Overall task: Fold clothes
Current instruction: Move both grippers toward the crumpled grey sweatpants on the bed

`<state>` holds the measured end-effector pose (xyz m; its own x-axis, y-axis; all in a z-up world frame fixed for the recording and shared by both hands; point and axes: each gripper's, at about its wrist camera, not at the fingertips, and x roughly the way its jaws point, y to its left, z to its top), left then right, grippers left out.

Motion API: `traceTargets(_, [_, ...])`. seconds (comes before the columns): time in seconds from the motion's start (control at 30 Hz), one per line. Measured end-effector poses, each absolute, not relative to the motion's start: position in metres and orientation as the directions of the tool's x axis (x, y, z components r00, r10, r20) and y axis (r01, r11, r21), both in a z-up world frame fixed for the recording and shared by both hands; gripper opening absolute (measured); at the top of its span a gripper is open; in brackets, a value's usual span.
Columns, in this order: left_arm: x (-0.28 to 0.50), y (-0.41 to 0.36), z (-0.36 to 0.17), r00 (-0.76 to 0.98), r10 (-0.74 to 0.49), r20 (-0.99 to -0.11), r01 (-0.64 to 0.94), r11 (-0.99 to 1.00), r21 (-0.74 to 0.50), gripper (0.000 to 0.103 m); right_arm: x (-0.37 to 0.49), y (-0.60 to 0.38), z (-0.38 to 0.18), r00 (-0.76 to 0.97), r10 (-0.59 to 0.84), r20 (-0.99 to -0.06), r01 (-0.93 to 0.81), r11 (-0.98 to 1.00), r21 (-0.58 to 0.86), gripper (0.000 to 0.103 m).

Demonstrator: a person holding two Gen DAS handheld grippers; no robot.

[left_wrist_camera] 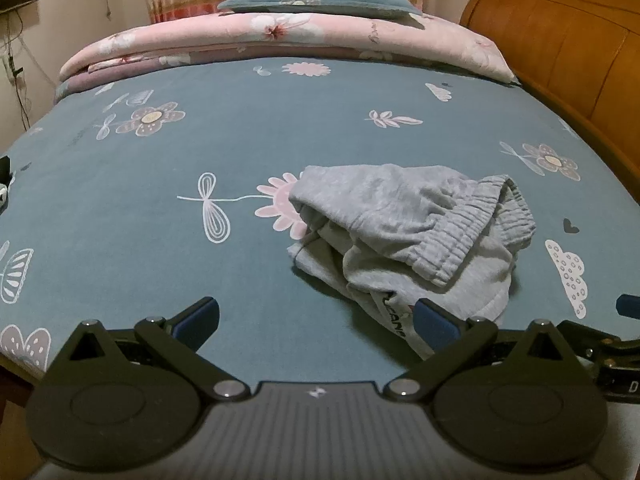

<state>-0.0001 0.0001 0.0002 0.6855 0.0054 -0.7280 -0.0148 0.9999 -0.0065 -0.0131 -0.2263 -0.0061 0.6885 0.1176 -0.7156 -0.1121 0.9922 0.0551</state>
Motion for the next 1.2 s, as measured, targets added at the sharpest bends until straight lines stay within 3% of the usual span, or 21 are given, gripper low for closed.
traceTargets(0.33, [-0.004,0.002,0.004,0.678,-0.039,-0.734,0.002,0.999,-0.052,0.102,-0.009,-0.230,-0.002,0.676,0.124,-0.726,-0.118,0.991,0.060,0.103])
traceTargets(1.2, [-0.003,-0.010,-0.012,0.687,-0.026,-0.726,0.038,0.999,-0.001,0.102,-0.011,-0.231,-0.011,0.703,0.165,-0.692,-0.140,0.986,0.093,0.103])
